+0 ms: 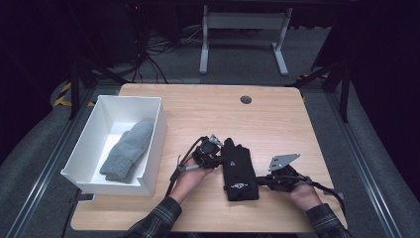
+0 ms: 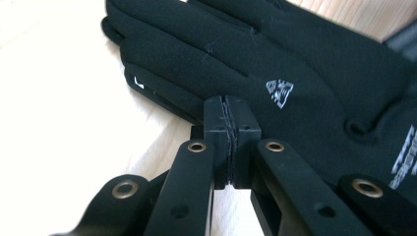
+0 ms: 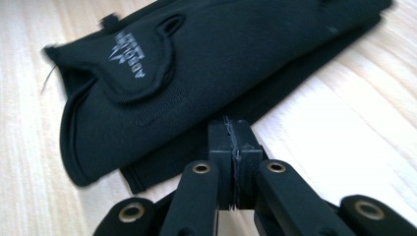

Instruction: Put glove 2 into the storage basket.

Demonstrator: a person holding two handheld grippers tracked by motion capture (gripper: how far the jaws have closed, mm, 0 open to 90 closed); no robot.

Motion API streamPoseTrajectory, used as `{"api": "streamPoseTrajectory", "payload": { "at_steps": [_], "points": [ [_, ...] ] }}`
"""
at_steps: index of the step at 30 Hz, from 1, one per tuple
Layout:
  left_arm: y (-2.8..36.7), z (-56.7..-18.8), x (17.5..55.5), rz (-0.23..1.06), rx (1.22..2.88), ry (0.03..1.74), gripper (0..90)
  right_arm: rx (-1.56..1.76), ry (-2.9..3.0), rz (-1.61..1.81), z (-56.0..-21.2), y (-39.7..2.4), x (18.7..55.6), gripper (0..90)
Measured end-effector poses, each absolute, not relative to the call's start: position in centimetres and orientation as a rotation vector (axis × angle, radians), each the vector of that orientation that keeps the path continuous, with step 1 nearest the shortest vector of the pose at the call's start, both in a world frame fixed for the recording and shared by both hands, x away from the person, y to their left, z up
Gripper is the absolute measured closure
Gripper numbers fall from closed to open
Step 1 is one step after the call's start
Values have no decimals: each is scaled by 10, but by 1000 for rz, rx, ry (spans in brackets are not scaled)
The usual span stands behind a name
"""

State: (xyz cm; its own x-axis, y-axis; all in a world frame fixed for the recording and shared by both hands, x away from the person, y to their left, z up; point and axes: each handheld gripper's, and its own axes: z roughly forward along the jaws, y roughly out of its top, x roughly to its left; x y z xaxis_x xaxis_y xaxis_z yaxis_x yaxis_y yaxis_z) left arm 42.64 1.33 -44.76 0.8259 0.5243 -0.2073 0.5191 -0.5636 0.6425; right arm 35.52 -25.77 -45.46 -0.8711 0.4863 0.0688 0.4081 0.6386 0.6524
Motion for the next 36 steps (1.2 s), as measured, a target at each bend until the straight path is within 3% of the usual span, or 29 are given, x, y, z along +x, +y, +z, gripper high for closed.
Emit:
{"api": "streamPoseTrajectory", "payload": {
  "at_steps": [16, 21, 24, 31, 33, 36],
  "points": [
    [-17, -442, 434, -21, 2305, 671, 885, 592, 2801, 1137, -460, -218, 345, 900],
    [-15, -439, 430, -16, 2314, 660, 836, 589, 2772, 1123, -456, -220, 343, 868],
    [-10, -433, 425, -4, 2320, 663, 741, 630, 2721, 1128, -451, -231, 342, 760],
    [-10, -425, 408, 40, 2320, 674, 372, 800, 2567, 1070, -445, -263, 344, 399],
    [-12, -426, 405, 67, 2331, 689, 243, 849, 2514, 1056, -446, -273, 345, 338],
    [-14, -430, 404, 49, 2327, 709, 145, 918, 2462, 1040, -447, -285, 348, 283]
  ]
}}
